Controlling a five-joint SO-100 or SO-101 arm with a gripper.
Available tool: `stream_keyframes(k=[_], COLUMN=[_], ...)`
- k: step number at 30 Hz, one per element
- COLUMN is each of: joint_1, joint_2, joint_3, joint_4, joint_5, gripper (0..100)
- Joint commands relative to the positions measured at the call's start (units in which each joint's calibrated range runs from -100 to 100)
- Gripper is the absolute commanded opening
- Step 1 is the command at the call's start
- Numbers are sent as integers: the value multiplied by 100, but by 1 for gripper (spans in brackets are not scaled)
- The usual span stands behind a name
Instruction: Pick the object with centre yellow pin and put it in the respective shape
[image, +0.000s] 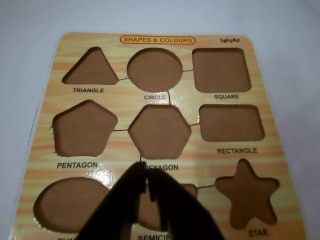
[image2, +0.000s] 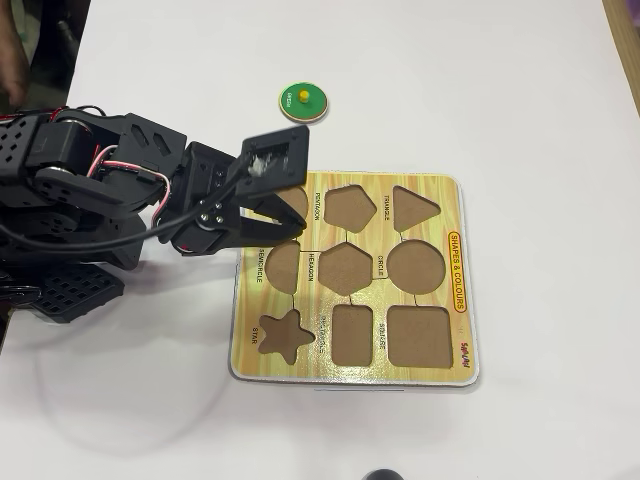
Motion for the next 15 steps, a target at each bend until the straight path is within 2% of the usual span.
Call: stream_keyframes(k=[1,7,15], joint_1=[16,-13,-13], joint_2=[-56,-56,-56], joint_3=[36,36,36], joint_4=[274,845,2487], joint_5=[-213,-234,-234], gripper=[1,1,1])
